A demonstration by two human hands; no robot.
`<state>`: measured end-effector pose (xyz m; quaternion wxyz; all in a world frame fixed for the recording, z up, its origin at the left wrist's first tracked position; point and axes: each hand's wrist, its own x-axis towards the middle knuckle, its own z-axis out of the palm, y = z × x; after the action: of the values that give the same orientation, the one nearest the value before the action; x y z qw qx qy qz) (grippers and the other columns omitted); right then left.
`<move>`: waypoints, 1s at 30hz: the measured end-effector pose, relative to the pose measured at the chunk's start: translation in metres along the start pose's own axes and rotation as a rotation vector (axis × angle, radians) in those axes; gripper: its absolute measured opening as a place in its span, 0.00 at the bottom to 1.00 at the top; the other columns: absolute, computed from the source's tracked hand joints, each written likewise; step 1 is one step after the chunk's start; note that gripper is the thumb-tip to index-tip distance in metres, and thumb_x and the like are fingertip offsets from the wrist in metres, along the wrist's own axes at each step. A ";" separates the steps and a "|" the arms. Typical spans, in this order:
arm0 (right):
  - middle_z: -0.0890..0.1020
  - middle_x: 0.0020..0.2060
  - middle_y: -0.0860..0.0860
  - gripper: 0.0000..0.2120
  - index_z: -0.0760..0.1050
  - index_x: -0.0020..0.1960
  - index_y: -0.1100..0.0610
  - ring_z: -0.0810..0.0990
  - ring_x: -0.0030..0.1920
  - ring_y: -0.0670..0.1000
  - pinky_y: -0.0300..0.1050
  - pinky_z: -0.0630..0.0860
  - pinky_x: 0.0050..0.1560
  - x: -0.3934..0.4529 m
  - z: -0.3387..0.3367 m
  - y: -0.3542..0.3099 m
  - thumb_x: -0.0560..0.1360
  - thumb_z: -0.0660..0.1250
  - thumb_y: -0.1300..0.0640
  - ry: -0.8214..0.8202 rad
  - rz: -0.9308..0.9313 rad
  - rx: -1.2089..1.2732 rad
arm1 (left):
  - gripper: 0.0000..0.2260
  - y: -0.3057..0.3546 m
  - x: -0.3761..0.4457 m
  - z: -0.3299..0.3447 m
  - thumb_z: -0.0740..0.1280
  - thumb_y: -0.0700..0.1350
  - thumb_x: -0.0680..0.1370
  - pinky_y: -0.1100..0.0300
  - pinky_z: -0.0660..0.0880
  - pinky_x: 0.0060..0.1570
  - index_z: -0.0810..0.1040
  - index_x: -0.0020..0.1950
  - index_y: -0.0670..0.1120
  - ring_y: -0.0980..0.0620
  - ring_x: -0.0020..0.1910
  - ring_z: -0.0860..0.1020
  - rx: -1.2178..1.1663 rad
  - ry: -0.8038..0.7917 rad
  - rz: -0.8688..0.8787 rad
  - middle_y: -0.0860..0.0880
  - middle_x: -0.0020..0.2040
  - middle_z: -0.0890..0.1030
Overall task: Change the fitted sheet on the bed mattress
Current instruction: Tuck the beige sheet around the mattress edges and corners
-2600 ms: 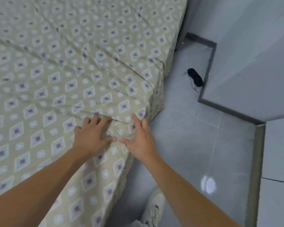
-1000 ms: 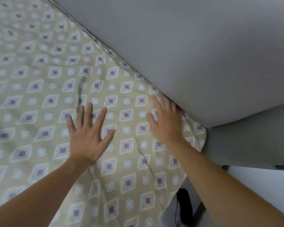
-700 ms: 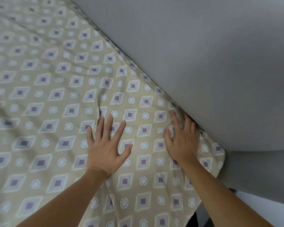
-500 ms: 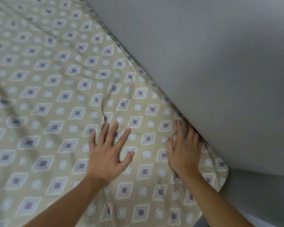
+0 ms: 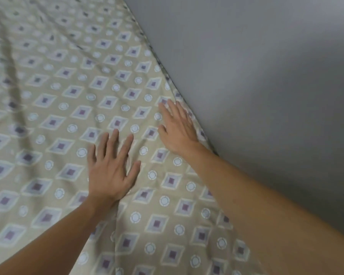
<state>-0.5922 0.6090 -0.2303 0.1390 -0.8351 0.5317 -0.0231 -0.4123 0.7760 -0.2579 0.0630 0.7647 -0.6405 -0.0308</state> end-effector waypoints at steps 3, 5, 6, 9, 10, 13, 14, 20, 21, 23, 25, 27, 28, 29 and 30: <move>0.53 0.85 0.54 0.30 0.56 0.85 0.46 0.52 0.83 0.61 0.63 0.54 0.82 0.001 0.006 0.018 0.84 0.54 0.41 0.036 -0.050 -0.120 | 0.33 0.000 0.002 -0.002 0.55 0.66 0.81 0.38 0.55 0.78 0.59 0.85 0.57 0.41 0.83 0.57 -0.022 0.016 -0.016 0.46 0.84 0.60; 0.53 0.84 0.58 0.31 0.56 0.85 0.45 0.55 0.82 0.63 0.64 0.56 0.81 0.001 0.007 0.023 0.83 0.52 0.38 0.082 -0.070 -0.158 | 0.33 -0.003 -0.001 -0.003 0.54 0.66 0.81 0.39 0.56 0.78 0.58 0.85 0.57 0.43 0.84 0.56 -0.035 0.003 -0.039 0.47 0.84 0.60; 0.52 0.84 0.60 0.32 0.54 0.85 0.45 0.55 0.82 0.64 0.64 0.56 0.81 0.001 0.007 0.025 0.83 0.50 0.36 0.091 -0.072 -0.186 | 0.33 -0.005 -0.004 -0.005 0.54 0.67 0.81 0.40 0.56 0.79 0.58 0.85 0.57 0.44 0.84 0.56 -0.043 -0.007 -0.046 0.48 0.85 0.59; 0.49 0.83 0.64 0.35 0.45 0.85 0.42 0.52 0.83 0.65 0.65 0.54 0.81 0.005 0.007 0.025 0.82 0.46 0.32 0.045 -0.010 -0.250 | 0.33 -0.013 -0.010 -0.010 0.53 0.68 0.81 0.40 0.56 0.79 0.56 0.85 0.58 0.45 0.84 0.54 -0.070 -0.036 -0.041 0.48 0.86 0.56; 0.49 0.83 0.64 0.37 0.43 0.85 0.42 0.51 0.82 0.65 0.65 0.53 0.81 0.007 0.007 0.022 0.81 0.45 0.30 0.028 0.019 -0.250 | 0.34 -0.016 -0.012 -0.013 0.53 0.68 0.81 0.41 0.57 0.78 0.55 0.85 0.58 0.45 0.84 0.54 -0.070 -0.050 -0.034 0.48 0.86 0.54; 0.49 0.82 0.65 0.40 0.40 0.85 0.42 0.50 0.82 0.66 0.65 0.53 0.81 0.015 0.008 0.010 0.80 0.48 0.30 -0.038 0.124 -0.220 | 0.32 -0.026 -0.016 -0.020 0.52 0.67 0.82 0.42 0.61 0.76 0.55 0.85 0.58 0.45 0.84 0.56 -0.109 -0.088 -0.010 0.48 0.86 0.55; 0.49 0.82 0.65 0.40 0.41 0.85 0.43 0.51 0.81 0.67 0.65 0.54 0.81 0.017 0.008 0.005 0.80 0.50 0.31 -0.041 0.163 -0.197 | 0.32 -0.030 -0.016 -0.024 0.51 0.67 0.83 0.42 0.61 0.76 0.56 0.85 0.58 0.45 0.83 0.58 -0.143 -0.098 0.000 0.48 0.85 0.56; 0.51 0.85 0.59 0.35 0.52 0.85 0.52 0.49 0.85 0.59 0.61 0.53 0.83 0.014 0.006 -0.059 0.81 0.60 0.49 0.105 -0.105 -0.051 | 0.29 -0.092 0.000 -0.048 0.49 0.64 0.84 0.42 0.57 0.77 0.57 0.85 0.56 0.43 0.81 0.59 -0.172 0.027 -0.236 0.46 0.84 0.59; 0.51 0.85 0.57 0.34 0.51 0.85 0.52 0.47 0.85 0.57 0.60 0.51 0.84 0.015 0.010 -0.079 0.83 0.59 0.48 0.075 -0.200 0.008 | 0.30 -0.106 -0.001 -0.047 0.48 0.65 0.84 0.42 0.55 0.78 0.55 0.85 0.57 0.43 0.83 0.56 -0.171 0.026 -0.313 0.45 0.85 0.56; 0.47 0.86 0.55 0.35 0.47 0.86 0.51 0.43 0.85 0.55 0.59 0.44 0.84 0.015 0.025 -0.114 0.85 0.56 0.42 -0.057 -0.286 0.050 | 0.32 -0.128 -0.009 -0.043 0.46 0.66 0.84 0.42 0.52 0.80 0.53 0.85 0.54 0.43 0.84 0.52 -0.180 0.008 -0.406 0.43 0.85 0.53; 0.42 0.86 0.53 0.36 0.42 0.86 0.50 0.38 0.85 0.54 0.60 0.39 0.83 0.012 0.046 -0.129 0.86 0.50 0.36 -0.116 -0.260 -0.017 | 0.33 -0.140 -0.017 -0.039 0.45 0.66 0.84 0.42 0.52 0.81 0.53 0.86 0.50 0.44 0.84 0.51 -0.176 -0.005 -0.387 0.43 0.86 0.53; 0.43 0.86 0.53 0.36 0.43 0.86 0.50 0.38 0.85 0.55 0.62 0.39 0.83 0.008 0.059 -0.129 0.85 0.48 0.35 -0.053 -0.224 -0.059 | 0.33 -0.150 -0.024 -0.038 0.46 0.65 0.84 0.43 0.52 0.82 0.52 0.86 0.50 0.45 0.85 0.52 -0.151 -0.030 -0.327 0.44 0.86 0.53; 0.45 0.86 0.53 0.35 0.44 0.86 0.50 0.40 0.85 0.55 0.62 0.40 0.83 0.006 0.063 -0.130 0.85 0.48 0.36 -0.017 -0.220 -0.065 | 0.33 -0.155 -0.029 -0.039 0.47 0.64 0.84 0.43 0.53 0.81 0.51 0.86 0.51 0.45 0.84 0.53 -0.138 -0.045 -0.309 0.44 0.86 0.54; 0.48 0.86 0.53 0.34 0.47 0.86 0.49 0.43 0.85 0.56 0.63 0.43 0.83 0.004 0.063 -0.134 0.85 0.48 0.37 0.007 -0.226 -0.060 | 0.32 -0.161 -0.035 -0.042 0.47 0.64 0.84 0.43 0.54 0.80 0.51 0.86 0.52 0.44 0.84 0.55 -0.127 -0.054 -0.304 0.44 0.85 0.56; 0.50 0.86 0.52 0.33 0.49 0.86 0.49 0.45 0.85 0.56 0.63 0.45 0.82 0.003 0.063 -0.139 0.85 0.49 0.38 0.016 -0.241 -0.045 | 0.32 -0.168 -0.040 -0.044 0.48 0.64 0.84 0.43 0.57 0.78 0.52 0.86 0.53 0.43 0.83 0.58 -0.117 -0.056 -0.303 0.45 0.85 0.58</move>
<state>-0.4567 0.6745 -0.2556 0.1124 -0.8957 0.4289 -0.0342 -0.2502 0.8461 -0.2388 0.0840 0.8464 -0.5165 -0.0986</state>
